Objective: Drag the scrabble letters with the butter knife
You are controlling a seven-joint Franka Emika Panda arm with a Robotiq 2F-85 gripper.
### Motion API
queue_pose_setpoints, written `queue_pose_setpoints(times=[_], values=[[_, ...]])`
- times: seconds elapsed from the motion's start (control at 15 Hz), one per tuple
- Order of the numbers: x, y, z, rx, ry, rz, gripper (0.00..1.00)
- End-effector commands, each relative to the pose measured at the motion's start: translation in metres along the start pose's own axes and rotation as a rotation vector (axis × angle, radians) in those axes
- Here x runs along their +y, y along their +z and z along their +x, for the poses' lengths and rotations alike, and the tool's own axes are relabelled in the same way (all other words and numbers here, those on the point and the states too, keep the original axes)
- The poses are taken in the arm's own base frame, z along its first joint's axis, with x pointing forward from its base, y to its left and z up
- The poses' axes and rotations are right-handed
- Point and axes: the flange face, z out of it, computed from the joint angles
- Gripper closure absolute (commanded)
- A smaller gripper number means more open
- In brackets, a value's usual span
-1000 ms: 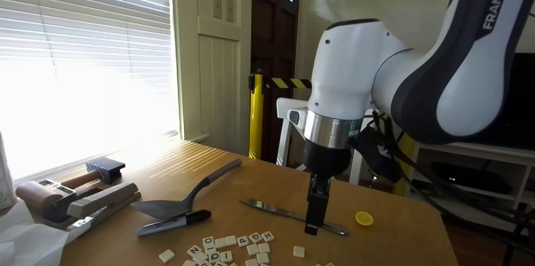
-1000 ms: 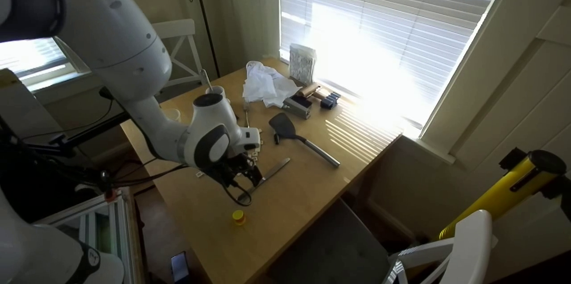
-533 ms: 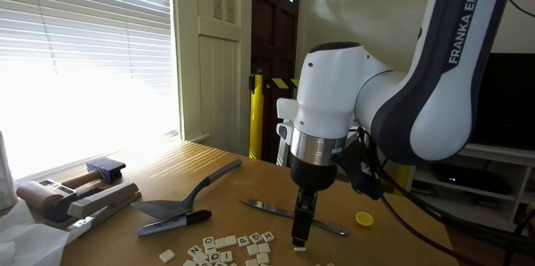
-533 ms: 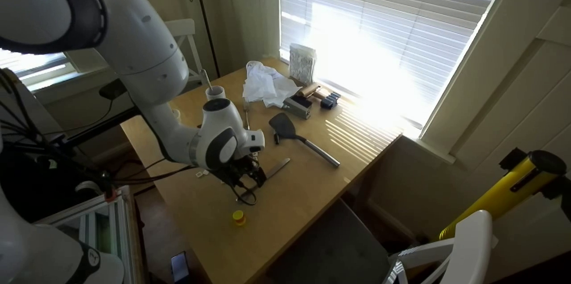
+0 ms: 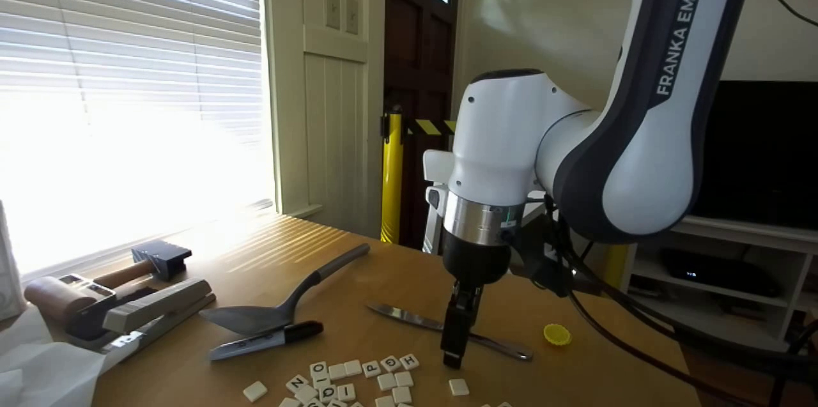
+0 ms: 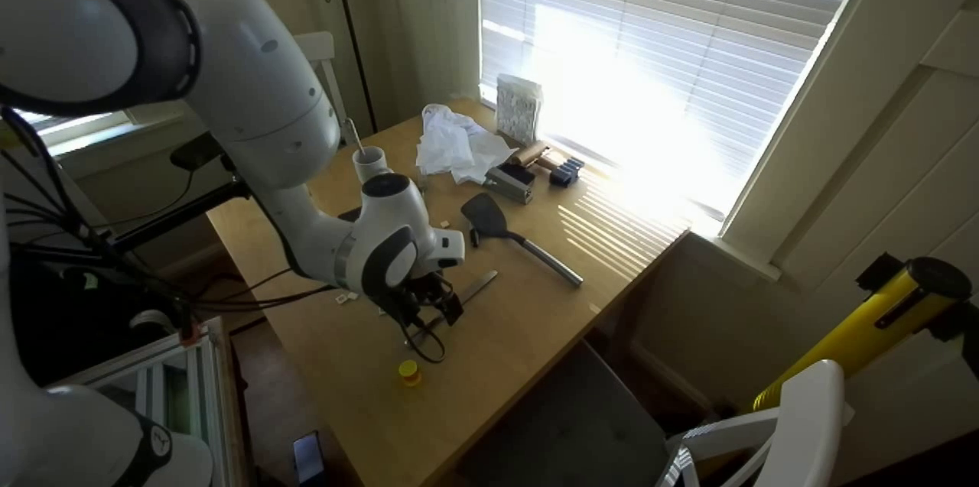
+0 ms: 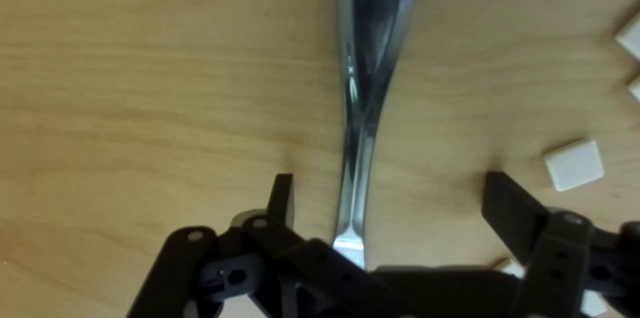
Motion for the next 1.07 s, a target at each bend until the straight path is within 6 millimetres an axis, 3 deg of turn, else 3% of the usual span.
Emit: queue_pose_setpoints(times=[0.0,0.27,0.4,0.67,0.8,1.0], values=[[0.006,0.0,0.002,-0.017,0.015,0.039,0.2],[0.01,-0.003,0.007,-0.016,0.023,0.061,0.44],[0.012,-0.007,0.009,-0.019,0.019,0.062,0.67],[0.007,-0.011,0.011,-0.032,-0.014,0.059,0.96],[0.003,-0.013,0.01,-0.035,-0.031,0.055,1.0],[-0.004,-0.018,0.009,-0.031,-0.064,0.058,0.96]])
